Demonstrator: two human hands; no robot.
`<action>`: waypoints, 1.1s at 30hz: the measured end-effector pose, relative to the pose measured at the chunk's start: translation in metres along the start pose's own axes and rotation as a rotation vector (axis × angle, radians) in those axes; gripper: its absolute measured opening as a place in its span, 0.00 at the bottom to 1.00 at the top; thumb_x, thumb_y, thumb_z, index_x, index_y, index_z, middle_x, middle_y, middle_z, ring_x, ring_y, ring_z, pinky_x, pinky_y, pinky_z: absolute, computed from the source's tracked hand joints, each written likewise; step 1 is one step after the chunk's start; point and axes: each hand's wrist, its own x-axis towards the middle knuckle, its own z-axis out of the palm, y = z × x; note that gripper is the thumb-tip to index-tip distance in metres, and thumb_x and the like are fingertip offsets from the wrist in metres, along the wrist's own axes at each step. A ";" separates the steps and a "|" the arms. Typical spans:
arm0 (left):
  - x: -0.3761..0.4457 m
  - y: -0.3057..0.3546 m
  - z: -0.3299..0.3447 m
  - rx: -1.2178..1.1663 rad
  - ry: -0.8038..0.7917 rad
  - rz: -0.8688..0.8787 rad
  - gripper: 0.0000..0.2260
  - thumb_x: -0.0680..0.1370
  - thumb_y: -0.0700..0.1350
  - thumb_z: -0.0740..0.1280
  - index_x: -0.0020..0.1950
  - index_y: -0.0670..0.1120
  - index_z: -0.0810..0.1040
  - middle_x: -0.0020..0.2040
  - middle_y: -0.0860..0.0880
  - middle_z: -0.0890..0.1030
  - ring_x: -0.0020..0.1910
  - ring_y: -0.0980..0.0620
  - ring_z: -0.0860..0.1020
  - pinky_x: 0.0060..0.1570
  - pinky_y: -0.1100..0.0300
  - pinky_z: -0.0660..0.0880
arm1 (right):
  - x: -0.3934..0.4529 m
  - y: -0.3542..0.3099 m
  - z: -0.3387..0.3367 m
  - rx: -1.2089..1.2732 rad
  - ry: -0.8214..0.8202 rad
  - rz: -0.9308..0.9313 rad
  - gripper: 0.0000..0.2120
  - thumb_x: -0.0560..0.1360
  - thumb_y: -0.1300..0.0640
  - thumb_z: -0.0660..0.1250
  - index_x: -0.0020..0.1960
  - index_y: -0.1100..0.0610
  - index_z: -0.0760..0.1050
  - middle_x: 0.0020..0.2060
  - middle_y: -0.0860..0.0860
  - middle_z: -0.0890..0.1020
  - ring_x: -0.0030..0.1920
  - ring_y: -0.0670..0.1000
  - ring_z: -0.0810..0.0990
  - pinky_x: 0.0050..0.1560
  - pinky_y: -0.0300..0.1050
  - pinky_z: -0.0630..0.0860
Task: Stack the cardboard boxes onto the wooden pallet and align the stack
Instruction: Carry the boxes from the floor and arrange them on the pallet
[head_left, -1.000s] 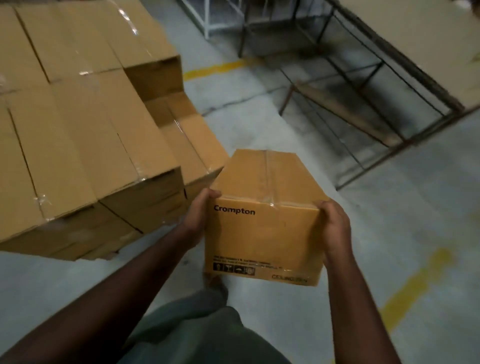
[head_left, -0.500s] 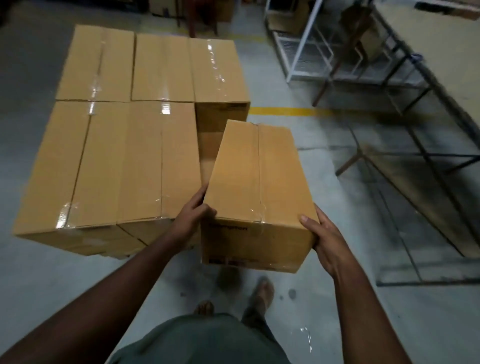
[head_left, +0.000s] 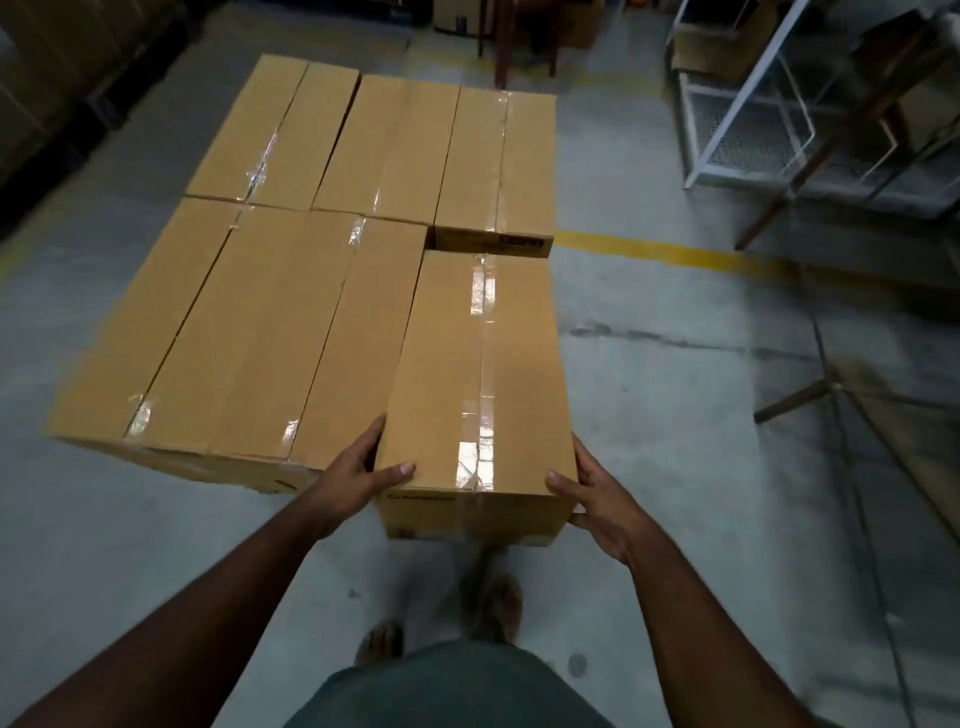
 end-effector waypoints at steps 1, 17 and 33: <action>0.003 -0.001 0.002 -0.012 0.008 0.001 0.34 0.74 0.53 0.78 0.72 0.74 0.65 0.69 0.64 0.78 0.69 0.57 0.77 0.67 0.55 0.77 | 0.005 0.003 -0.002 -0.005 -0.017 0.037 0.36 0.79 0.54 0.74 0.77 0.29 0.62 0.69 0.40 0.79 0.67 0.53 0.78 0.65 0.63 0.75; 0.057 -0.059 -0.001 1.089 0.155 -0.273 0.61 0.68 0.63 0.79 0.84 0.54 0.36 0.82 0.43 0.30 0.81 0.33 0.35 0.78 0.33 0.46 | 0.076 0.043 0.033 0.012 0.208 0.185 0.38 0.74 0.75 0.70 0.77 0.49 0.67 0.62 0.55 0.80 0.61 0.61 0.80 0.60 0.63 0.82; 0.055 -0.049 0.006 1.093 0.247 -0.222 0.41 0.81 0.55 0.69 0.85 0.54 0.45 0.85 0.43 0.41 0.82 0.35 0.44 0.80 0.37 0.53 | 0.065 0.059 0.079 -0.750 0.413 -0.056 0.45 0.79 0.58 0.71 0.85 0.57 0.45 0.85 0.52 0.45 0.82 0.62 0.54 0.79 0.54 0.63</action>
